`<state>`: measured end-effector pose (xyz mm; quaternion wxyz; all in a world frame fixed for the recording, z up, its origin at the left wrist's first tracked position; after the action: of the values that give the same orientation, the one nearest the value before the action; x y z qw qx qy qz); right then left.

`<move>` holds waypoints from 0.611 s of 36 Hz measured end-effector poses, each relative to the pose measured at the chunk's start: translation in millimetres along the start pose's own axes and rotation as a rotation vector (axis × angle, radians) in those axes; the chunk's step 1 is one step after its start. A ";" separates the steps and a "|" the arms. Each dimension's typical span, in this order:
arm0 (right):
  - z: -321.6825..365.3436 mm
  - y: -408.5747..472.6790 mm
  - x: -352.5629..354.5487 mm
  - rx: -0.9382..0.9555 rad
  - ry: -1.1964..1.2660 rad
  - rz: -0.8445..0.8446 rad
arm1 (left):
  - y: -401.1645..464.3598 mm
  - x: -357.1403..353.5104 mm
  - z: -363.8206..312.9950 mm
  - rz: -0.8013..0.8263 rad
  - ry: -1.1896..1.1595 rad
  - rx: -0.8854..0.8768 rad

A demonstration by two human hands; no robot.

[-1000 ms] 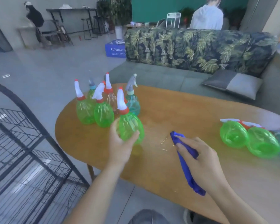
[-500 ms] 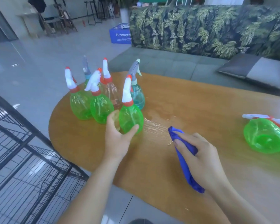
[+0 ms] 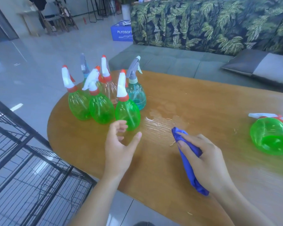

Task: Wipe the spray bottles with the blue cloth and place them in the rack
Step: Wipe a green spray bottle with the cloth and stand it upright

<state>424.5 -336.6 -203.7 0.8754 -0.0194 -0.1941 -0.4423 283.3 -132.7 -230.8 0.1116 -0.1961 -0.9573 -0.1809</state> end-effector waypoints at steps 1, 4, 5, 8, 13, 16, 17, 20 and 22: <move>0.3 -0.5 -0.6 0.000 0.002 0.003 | -2.5 -3.2 -2.1 0.040 -0.002 -0.003; 1.3 -2.2 -2.1 -0.004 -0.003 0.014 | -4.1 -11.2 -4.7 0.119 -0.006 0.005; 1.8 -3.0 -2.0 -0.006 -0.012 0.017 | -3.1 -12.8 -3.5 0.128 -0.002 0.006; 3.6 -5.3 0.8 0.000 -0.029 0.013 | 1.5 -14.8 0.8 0.135 0.015 0.030; 3.5 -6.7 12.7 0.005 -0.018 -0.007 | 7.5 -16.5 0.4 0.146 0.036 0.056; 2.7 -9.5 21.3 0.005 -0.014 -0.017 | 4.0 -19.7 -5.2 0.165 0.037 0.056; 3.6 -10.9 24.3 0.011 -0.009 -0.021 | 1.8 -21.3 -8.6 0.175 0.039 0.054; 8.2 -14.8 35.2 0.030 0.009 -0.036 | -4.6 -29.8 -23.5 0.200 0.034 0.026; 9.8 -17.6 45.2 0.040 0.015 -0.052 | -8.7 -39.1 -34.2 0.211 0.018 0.008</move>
<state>431.7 -379.9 -180.9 0.8652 0.0065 -0.1966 -0.4612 319.7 -166.6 -213.4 0.1392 -0.2939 -0.9310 -0.1660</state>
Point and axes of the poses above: each hand's wrist, its own y-axis towards the middle knuckle, its own x-axis out of the back of the hand, z = x × y, the point moved 2 cm from there along y, towards the middle knuckle, and after that the axes turned 1 degree about y, right-handed, at the moved point
